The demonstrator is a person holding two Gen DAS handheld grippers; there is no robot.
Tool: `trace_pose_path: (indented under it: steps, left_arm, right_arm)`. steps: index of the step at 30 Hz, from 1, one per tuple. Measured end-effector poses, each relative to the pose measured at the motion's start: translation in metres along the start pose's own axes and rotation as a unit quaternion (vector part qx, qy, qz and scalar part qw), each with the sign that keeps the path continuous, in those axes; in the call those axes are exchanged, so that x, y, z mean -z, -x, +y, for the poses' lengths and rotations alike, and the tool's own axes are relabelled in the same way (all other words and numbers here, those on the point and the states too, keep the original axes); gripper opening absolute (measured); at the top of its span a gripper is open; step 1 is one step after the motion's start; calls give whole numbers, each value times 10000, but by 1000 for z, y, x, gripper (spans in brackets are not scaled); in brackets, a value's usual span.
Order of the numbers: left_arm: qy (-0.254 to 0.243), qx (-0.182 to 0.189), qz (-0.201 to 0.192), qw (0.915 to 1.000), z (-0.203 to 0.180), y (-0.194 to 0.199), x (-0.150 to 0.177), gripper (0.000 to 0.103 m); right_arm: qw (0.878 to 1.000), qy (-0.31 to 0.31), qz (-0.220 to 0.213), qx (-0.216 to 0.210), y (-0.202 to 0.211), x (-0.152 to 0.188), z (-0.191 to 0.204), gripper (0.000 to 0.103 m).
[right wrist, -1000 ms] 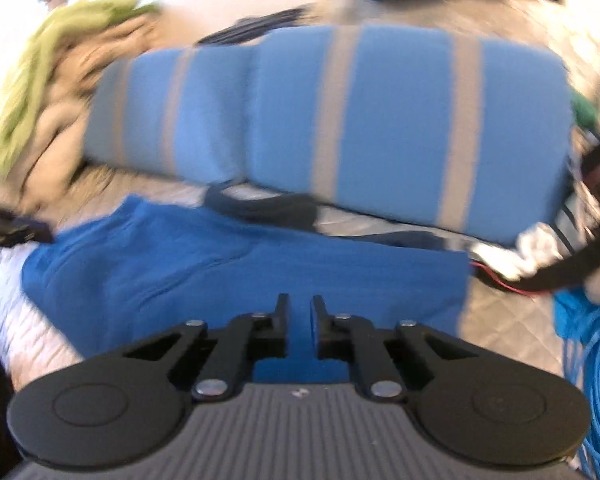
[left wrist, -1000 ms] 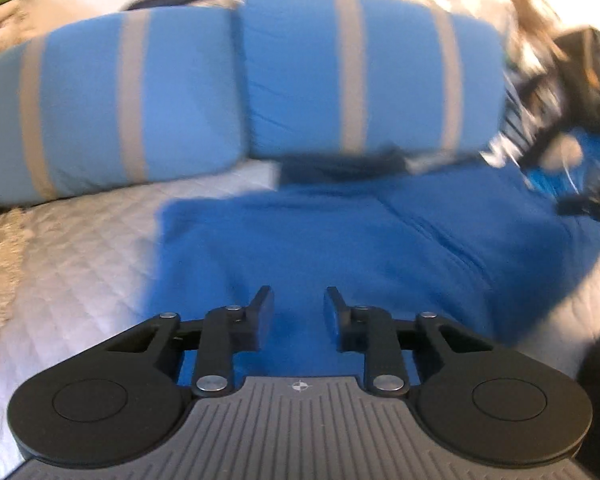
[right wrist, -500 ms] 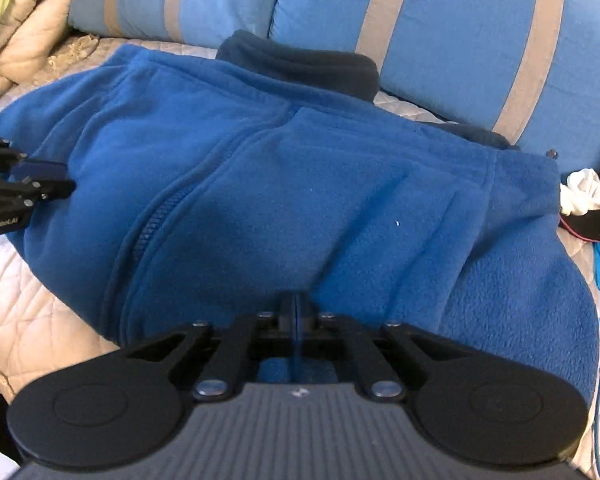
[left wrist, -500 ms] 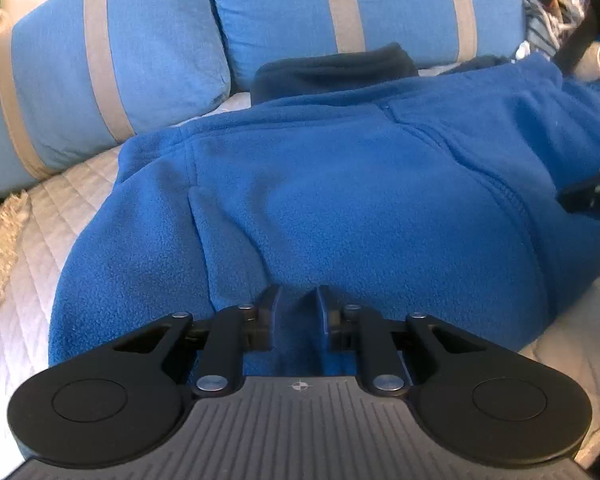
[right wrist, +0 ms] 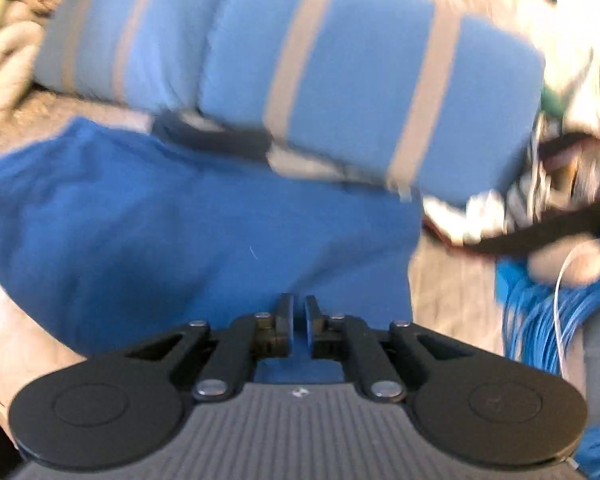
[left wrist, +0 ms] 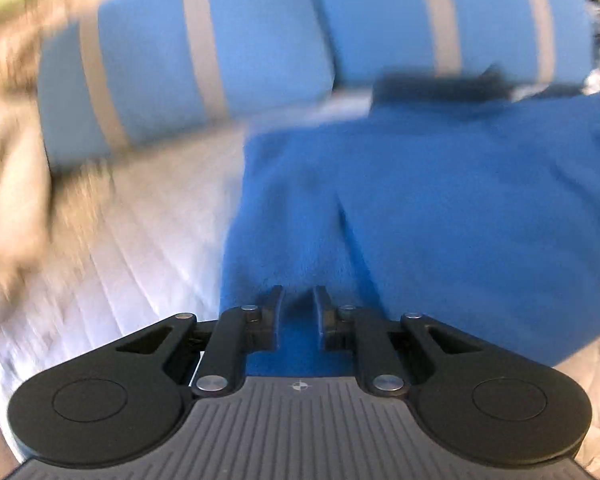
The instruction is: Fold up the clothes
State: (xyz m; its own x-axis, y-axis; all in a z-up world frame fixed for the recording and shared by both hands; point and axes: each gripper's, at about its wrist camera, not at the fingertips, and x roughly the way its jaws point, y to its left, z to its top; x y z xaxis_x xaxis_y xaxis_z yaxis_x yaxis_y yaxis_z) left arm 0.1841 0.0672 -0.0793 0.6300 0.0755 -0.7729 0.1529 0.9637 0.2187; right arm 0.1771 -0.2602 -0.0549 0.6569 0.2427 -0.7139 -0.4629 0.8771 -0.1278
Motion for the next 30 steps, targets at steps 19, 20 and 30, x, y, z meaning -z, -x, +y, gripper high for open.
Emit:
trace_pose_path:
  steps: [19, 20, 30]
  left_arm:
    - [182, 280, -700, 9970, 46, 51, -22, 76]
    - [165, 398, -697, 9966, 54, 50, -26, 77]
    - [1774, 2682, 556, 9453, 136, -50, -21, 77]
  right_arm:
    - [9972, -435, -151, -583, -2, 5, -45, 80]
    - [9961, -535, -262, -648, 4, 4, -54, 99]
    - [9275, -2790, 578, -2418, -59, 23, -143, 103]
